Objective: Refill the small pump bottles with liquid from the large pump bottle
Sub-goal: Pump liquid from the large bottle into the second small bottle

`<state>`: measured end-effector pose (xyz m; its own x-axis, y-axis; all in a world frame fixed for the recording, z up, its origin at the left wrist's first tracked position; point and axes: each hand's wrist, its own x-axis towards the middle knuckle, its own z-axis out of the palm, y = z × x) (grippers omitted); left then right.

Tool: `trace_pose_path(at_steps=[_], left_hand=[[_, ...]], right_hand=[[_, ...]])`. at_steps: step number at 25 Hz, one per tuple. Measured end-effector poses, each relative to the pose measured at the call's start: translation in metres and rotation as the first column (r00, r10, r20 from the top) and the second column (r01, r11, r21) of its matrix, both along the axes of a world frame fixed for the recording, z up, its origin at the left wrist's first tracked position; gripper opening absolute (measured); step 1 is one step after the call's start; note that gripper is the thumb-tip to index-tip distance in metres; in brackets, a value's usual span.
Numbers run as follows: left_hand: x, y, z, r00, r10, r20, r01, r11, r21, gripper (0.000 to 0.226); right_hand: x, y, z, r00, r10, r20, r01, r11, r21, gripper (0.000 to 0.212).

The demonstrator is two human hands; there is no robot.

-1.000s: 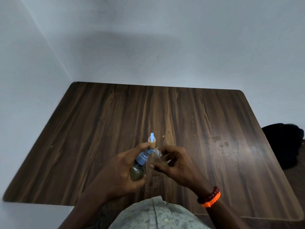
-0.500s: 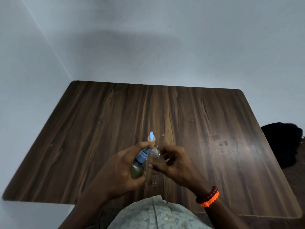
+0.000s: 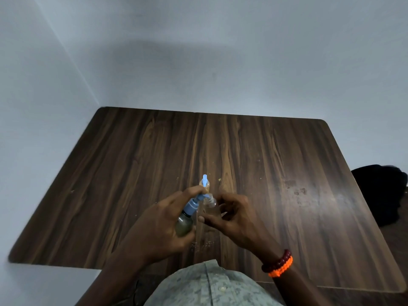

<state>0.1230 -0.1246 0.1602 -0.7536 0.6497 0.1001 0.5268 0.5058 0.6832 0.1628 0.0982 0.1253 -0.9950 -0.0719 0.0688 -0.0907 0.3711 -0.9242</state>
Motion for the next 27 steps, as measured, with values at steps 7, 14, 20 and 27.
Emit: trace_pose_path(at_steps=[7, 14, 20, 27], left_hand=[[0.0025, -0.0013, 0.0013, 0.999, -0.046, 0.028, 0.047, 0.999, -0.022, 0.074], [0.005, -0.0028, 0.003, 0.999, -0.028, 0.023, 0.029, 0.999, -0.046, 0.082], [0.0053, -0.0003, 0.0033, 1.0, -0.009, -0.024, 0.007, 0.997, -0.08, 0.078], [0.0054, -0.0004, 0.003, 0.999, -0.025, -0.019, 0.024, 0.999, -0.048, 0.07]], right_hand=[[0.0022, 0.003, 0.0027, 1.0, 0.023, 0.0, -0.023, 1.0, 0.003, 0.037], [0.0018, 0.0016, 0.0007, 1.0, 0.002, 0.012, -0.002, 1.0, -0.013, 0.035], [0.0056, -0.0014, 0.0, 0.999, -0.013, 0.033, 0.013, 1.0, -0.008, 0.036], [0.0067, -0.0014, 0.0038, 1.0, 0.004, 0.025, -0.003, 1.0, -0.023, 0.037]])
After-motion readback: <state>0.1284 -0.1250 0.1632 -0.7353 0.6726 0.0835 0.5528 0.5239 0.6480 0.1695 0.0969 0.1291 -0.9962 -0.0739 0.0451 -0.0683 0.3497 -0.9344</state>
